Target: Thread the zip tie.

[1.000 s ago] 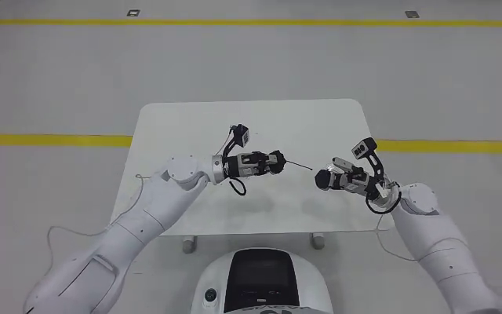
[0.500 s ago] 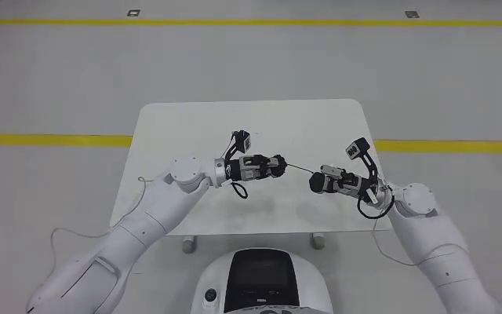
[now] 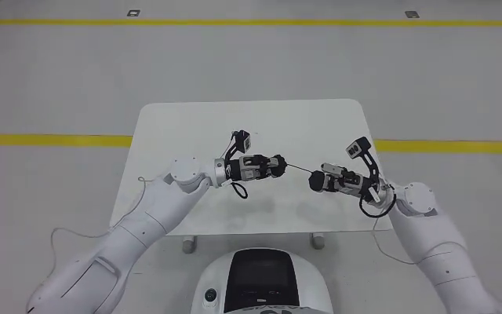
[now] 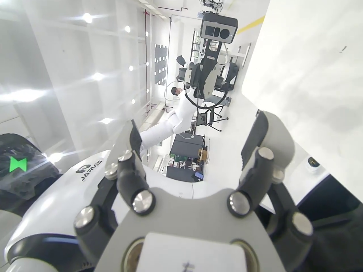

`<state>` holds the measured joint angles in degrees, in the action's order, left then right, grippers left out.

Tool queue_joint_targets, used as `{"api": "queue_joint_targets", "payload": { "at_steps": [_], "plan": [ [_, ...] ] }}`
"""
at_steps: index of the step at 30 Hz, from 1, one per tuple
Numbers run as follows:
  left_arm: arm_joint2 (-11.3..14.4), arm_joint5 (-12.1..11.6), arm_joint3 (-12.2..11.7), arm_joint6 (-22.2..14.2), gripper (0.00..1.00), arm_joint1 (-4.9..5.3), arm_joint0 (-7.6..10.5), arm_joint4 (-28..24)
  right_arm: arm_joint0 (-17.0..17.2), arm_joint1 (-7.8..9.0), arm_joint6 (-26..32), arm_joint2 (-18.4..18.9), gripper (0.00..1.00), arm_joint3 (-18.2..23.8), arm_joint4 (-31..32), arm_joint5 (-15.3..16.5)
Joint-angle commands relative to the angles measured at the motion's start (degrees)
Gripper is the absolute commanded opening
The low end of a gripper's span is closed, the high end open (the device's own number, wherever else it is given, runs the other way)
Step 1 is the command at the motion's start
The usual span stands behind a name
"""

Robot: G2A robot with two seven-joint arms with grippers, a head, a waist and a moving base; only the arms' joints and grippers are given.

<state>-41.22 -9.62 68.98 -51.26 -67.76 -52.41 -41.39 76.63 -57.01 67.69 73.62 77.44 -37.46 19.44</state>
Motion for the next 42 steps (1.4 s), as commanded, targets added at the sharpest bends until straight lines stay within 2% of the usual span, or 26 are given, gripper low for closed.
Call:
{"api": "queue_joint_targets", "payload": {
  "at_steps": [1,6,16,19,27,36,42],
  "plan": [
    [0.0,0.0,0.0,0.0,0.0,0.0,0.0,0.0,-0.23,-0.08,0.49,-0.03,0.38,-0.46,-0.63,0.04],
    [0.0,0.0,0.0,0.0,0.0,0.0,0.0,0.0,-0.75,-0.33,1.61,-0.16,0.31,-1.48,-1.47,0.04],
    [0.0,0.0,0.0,0.0,0.0,0.0,0.0,0.0,-1.42,-0.87,1.88,-0.54,0.29,-2.66,-1.3,0.04],
    [0.0,0.0,0.0,0.0,0.0,0.0,0.0,0.0,-1.6,-1.0,1.82,-0.6,0.22,-2.95,-1.19,0.04],
    [0.0,0.0,0.0,0.0,0.0,0.0,0.0,0.0,-1.92,-1.27,1.64,-0.72,0.2,-3.44,-0.92,0.04],
    [0.0,0.0,0.0,0.0,0.0,0.0,0.0,0.0,-2.11,-1.47,1.5,-0.8,0.11,-3.82,-0.61,0.04],
    [0.0,0.0,0.0,0.0,0.0,0.0,0.0,0.0,-2.13,-1.55,1.39,-0.77,0.1,-3.9,-0.44,0.04]
  ]
}}
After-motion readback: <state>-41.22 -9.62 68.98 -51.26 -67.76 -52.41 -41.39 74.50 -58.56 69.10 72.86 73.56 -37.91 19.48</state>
